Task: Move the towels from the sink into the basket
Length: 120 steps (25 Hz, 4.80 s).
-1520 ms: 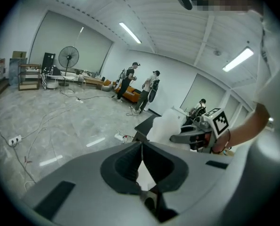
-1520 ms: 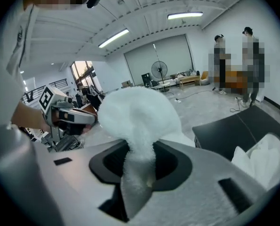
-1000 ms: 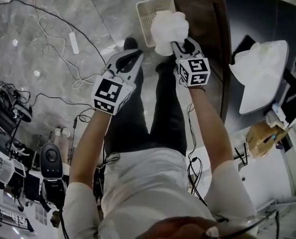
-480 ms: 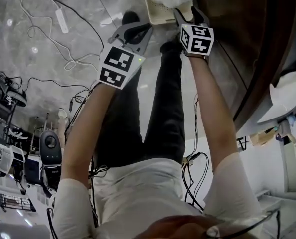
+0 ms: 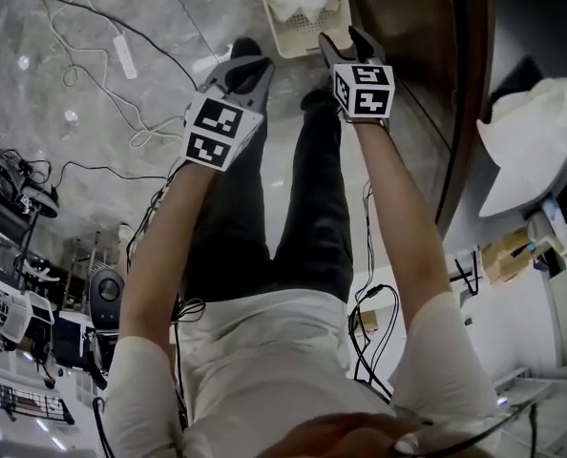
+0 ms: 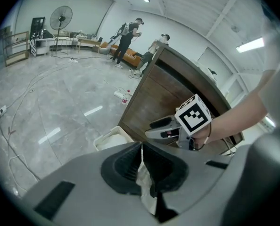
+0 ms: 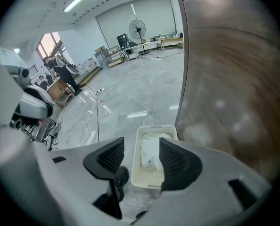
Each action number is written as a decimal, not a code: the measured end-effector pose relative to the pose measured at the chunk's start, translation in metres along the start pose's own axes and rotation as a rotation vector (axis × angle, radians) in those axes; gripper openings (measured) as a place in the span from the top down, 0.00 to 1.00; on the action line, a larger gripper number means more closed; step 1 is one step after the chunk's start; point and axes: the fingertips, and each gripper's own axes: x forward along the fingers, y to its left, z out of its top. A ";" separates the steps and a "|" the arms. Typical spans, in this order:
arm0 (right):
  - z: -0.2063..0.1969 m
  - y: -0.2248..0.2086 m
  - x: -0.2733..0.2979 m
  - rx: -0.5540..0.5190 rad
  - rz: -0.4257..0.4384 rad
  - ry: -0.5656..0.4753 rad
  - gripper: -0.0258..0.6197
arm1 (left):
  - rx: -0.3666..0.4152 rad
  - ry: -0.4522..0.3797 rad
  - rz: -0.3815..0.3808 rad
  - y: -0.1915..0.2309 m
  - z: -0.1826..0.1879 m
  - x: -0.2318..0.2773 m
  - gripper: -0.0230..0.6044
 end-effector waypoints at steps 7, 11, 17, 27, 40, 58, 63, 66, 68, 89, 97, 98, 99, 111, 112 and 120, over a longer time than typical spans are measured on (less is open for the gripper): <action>0.050 0.020 -0.088 -0.020 0.034 -0.079 0.72 | -0.064 -0.051 0.018 -0.042 0.036 -0.047 0.94; 0.070 0.028 -0.158 -0.038 0.030 -0.096 0.79 | -0.103 -0.096 0.014 -0.080 0.071 -0.080 0.94; 0.114 0.041 -0.269 0.012 0.046 -0.157 0.90 | -0.153 -0.153 -0.012 -0.137 0.138 -0.141 0.94; 0.166 0.053 -0.449 0.036 0.050 -0.353 0.96 | 0.007 -0.230 -0.054 -0.241 0.247 -0.237 0.94; 0.214 0.022 -0.649 -0.045 -0.047 -0.646 0.96 | 0.152 -0.426 -0.137 -0.355 0.328 -0.332 0.94; 0.181 -0.026 -0.738 -0.051 -0.278 -0.769 0.96 | 0.328 -0.506 -0.184 -0.419 0.362 -0.337 0.94; 0.173 -0.035 -0.737 -0.035 -0.293 -0.768 0.96 | 0.299 -0.504 -0.201 -0.424 0.363 -0.326 0.94; 0.165 -0.040 -0.735 -0.018 -0.299 -0.756 0.96 | 0.295 -0.489 -0.198 -0.425 0.361 -0.322 0.94; 0.160 -0.047 -0.733 -0.001 -0.304 -0.747 0.96 | 0.295 -0.476 -0.191 -0.424 0.358 -0.319 0.94; 0.135 -0.159 -0.646 -0.041 -0.261 -0.492 0.87 | 0.204 -0.367 -0.122 -0.410 0.341 -0.245 0.94; 0.126 -0.200 -0.575 -0.059 -0.237 -0.373 0.70 | 0.187 -0.304 -0.129 -0.411 0.324 -0.203 0.94; 0.124 -0.206 -0.564 -0.057 -0.235 -0.356 0.68 | 0.184 -0.296 -0.131 -0.411 0.322 -0.197 0.94; 0.121 -0.213 -0.552 -0.054 -0.235 -0.340 0.66 | 0.185 -0.289 -0.134 -0.411 0.319 -0.191 0.94; 0.057 -0.271 -0.421 -0.089 -0.208 -0.112 0.38 | 0.154 -0.216 -0.137 -0.402 0.291 -0.131 0.94; 0.054 -0.274 -0.413 -0.109 -0.206 -0.096 0.36 | 0.148 -0.211 -0.136 -0.401 0.288 -0.128 0.94; 0.047 -0.299 -0.356 -0.267 -0.204 0.025 0.16 | 0.097 -0.173 -0.127 -0.384 0.270 -0.105 0.94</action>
